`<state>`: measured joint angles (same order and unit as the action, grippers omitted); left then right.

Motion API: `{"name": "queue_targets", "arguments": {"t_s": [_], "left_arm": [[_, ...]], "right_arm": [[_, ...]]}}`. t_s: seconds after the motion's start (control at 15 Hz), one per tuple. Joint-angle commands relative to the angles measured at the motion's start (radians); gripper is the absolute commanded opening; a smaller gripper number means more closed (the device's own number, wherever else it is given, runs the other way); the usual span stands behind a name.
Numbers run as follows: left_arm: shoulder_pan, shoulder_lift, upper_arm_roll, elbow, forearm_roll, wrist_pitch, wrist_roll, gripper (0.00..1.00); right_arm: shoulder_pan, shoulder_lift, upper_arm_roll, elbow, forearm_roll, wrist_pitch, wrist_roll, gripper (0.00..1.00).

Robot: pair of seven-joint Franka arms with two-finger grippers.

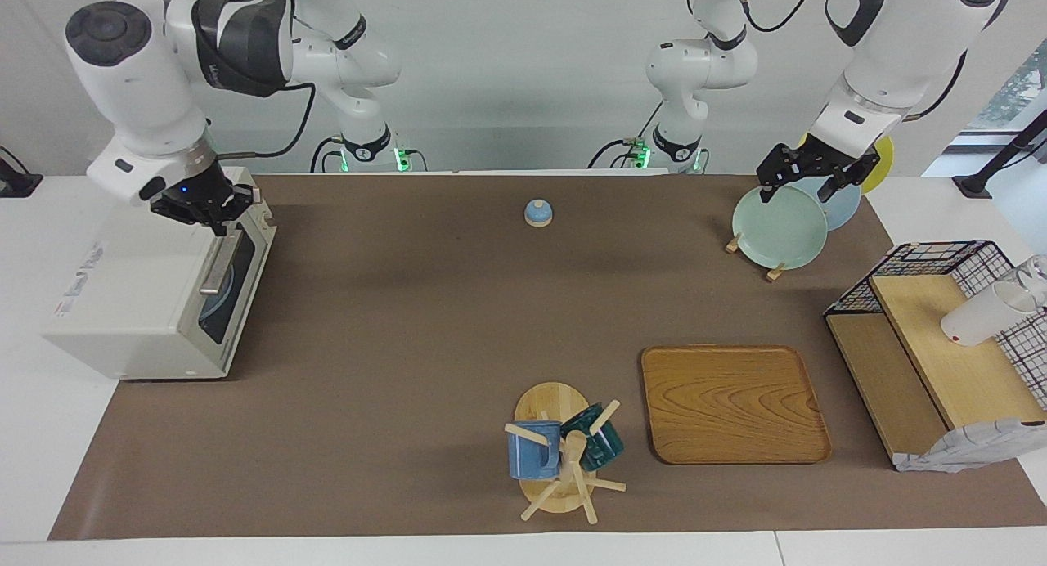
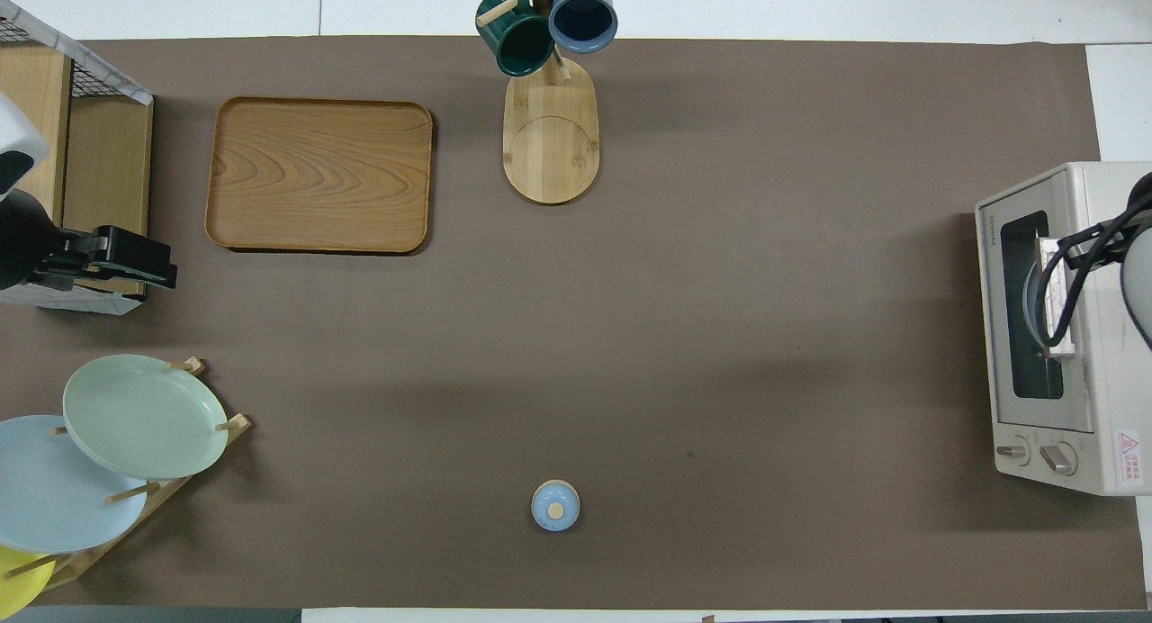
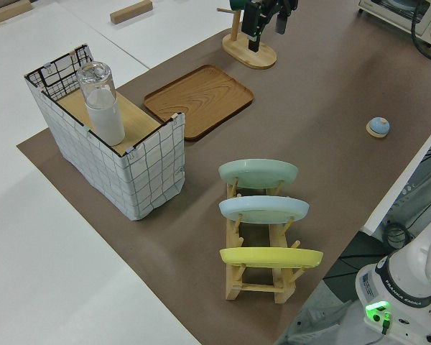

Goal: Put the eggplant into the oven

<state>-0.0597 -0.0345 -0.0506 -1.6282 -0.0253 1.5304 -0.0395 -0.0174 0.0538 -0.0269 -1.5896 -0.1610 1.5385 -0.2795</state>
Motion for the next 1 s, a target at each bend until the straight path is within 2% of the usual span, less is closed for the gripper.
{"name": "queue_targets", "arguments": {"t_s": [0.0,0.07,0.13,0.2,0.47,0.93], "left_arm": [[0.003,0.007,0.0,0.021,-0.008,-0.026,0.001,1.0],[0.003,0.007,0.0,0.021,-0.008,-0.026,0.001,1.0],[0.003,0.007,0.0,0.021,-0.008,-0.026,0.001,1.0],[0.004,0.007,0.0,0.021,-0.008,-0.026,0.001,1.0],[0.004,0.007,0.0,0.021,-0.008,-0.026,0.001,1.0],[0.008,0.007,0.0,0.021,-0.008,-0.027,0.003,1.0]], "right_arm": [[0.011,0.024,0.005,0.074,0.055,-0.058,0.051,0.03],[0.011,0.031,0.005,0.08,0.07,-0.069,0.074,0.22],[0.01,0.031,0.005,0.08,0.089,-0.072,0.074,0.83],[0.008,0.034,0.004,0.08,0.093,-0.074,0.074,1.0],[0.028,0.02,0.005,0.074,0.092,-0.116,0.137,1.0],[0.077,0.0,-0.015,0.08,0.089,-0.107,0.148,1.0]]}}
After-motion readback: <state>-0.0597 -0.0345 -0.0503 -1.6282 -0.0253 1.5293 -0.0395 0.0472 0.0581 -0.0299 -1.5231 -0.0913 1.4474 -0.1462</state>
